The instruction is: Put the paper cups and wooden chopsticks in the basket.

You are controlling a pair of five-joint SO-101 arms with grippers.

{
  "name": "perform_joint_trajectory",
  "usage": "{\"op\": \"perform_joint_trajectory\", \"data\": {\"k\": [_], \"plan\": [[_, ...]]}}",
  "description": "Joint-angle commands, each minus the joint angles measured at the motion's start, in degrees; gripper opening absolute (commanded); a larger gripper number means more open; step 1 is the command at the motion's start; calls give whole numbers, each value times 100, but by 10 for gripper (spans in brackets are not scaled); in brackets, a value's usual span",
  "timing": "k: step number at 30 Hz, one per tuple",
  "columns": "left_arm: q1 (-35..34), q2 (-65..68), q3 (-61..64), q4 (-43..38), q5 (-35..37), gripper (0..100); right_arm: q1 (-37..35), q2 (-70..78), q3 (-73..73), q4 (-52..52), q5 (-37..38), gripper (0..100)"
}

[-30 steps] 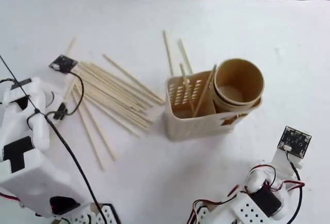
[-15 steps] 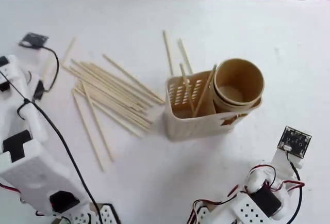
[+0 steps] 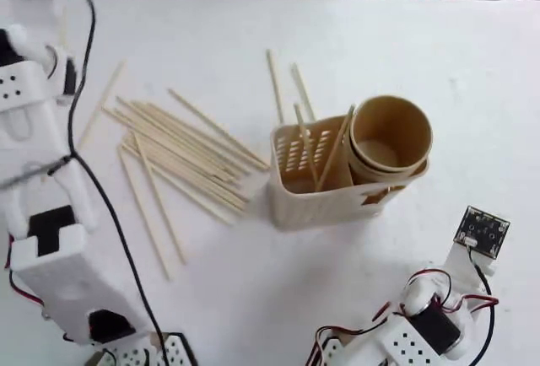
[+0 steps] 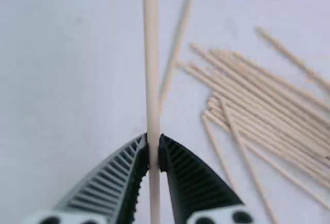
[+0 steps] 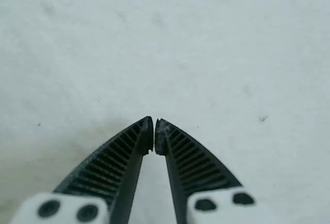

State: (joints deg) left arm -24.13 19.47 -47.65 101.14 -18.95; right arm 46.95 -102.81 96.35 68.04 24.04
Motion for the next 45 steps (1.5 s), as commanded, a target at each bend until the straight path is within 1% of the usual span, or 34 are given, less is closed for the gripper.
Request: {"op": "perform_joint_trajectory", "data": {"k": [1, 3, 6, 9, 12, 14, 15, 20, 22, 24, 28, 32, 35, 37, 45], "plan": [[602, -532, -932, 141, 492, 22, 31, -48, 53, -57, -18, 19], [1059, -998, -897, 141, 659, 22, 22, -48, 53, -57, -18, 19], [1851, -1789, -501, 132, 941, 22, 22, -48, 53, -57, -18, 19], [2941, -2686, 70, 114, 1116, 22, 31, -48, 53, -57, -18, 19], [4215, -3495, 589, -35, 1301, 22, 31, -48, 53, -57, -18, 19], [4971, -3899, 1020, -431, 1407, 22, 31, -48, 53, -57, -18, 19], [5244, -4057, 1257, -695, 1442, 22, 31, -48, 53, -57, -18, 19], [6220, -4585, 2848, -2242, 1495, 22, 31, -48, 53, -57, -18, 19], [6624, -4910, 3604, -2857, 1310, 22, 31, -48, 53, -57, -18, 19], [7002, -5341, 4475, -3727, 1020, 22, 31, -48, 53, -57, -18, 19], [7134, -6167, 6154, -5530, 774, 22, 31, -48, 53, -57, -18, 19], [7064, -6554, 7270, -6602, 668, 22, 31, -48, 53, -57, -18, 19], [6985, -6554, 7719, -7103, 668, 22, 31, -48, 53, -57, -18, 19], [6870, -6563, 7947, -7279, 668, 22, 31, -48, 53, -57, -18, 19], [6308, -6589, 8360, -7420, 712, 24, 31, -48, 53, -57, -18, 19]]}}
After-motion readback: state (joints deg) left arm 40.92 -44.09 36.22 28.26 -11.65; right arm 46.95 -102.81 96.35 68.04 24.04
